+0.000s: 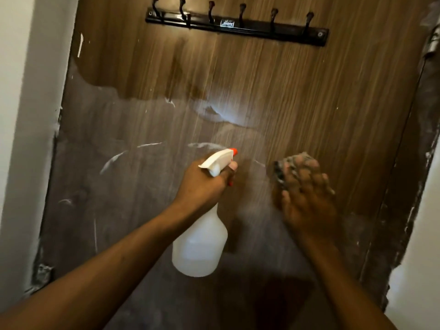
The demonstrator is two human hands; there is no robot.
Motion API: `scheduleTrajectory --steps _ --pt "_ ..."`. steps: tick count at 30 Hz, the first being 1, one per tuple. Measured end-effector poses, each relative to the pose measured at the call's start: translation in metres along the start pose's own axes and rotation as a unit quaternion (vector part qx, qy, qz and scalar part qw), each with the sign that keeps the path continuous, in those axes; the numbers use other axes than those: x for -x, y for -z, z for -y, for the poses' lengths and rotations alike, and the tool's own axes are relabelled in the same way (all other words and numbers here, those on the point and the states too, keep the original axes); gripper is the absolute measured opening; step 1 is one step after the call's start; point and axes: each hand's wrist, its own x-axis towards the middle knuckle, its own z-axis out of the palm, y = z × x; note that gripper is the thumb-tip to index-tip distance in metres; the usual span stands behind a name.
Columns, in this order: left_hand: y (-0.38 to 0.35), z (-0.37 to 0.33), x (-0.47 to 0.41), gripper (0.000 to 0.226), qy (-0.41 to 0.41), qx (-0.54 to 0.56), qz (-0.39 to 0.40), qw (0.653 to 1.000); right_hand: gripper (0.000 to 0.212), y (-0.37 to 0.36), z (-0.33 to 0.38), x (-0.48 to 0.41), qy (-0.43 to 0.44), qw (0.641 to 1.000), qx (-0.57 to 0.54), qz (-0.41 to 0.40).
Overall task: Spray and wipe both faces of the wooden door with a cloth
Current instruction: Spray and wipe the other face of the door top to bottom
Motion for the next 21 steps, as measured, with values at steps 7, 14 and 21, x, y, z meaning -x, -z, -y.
scheduleTrajectory --steps 7,14,21 --pt "0.033 0.006 -0.013 0.037 -0.001 -0.006 -0.006 1.0 0.059 -0.001 0.031 -0.079 -0.163 0.986 -0.002 -0.034" --pt "0.061 0.009 -0.026 0.033 0.007 -0.025 -0.016 1.0 0.059 -0.018 0.093 -0.065 -0.003 1.0 -0.017 0.001" --pt "0.092 0.033 -0.032 0.059 0.045 -0.058 0.019 0.997 0.06 -0.018 0.084 -0.042 -0.183 0.982 0.026 -0.026"
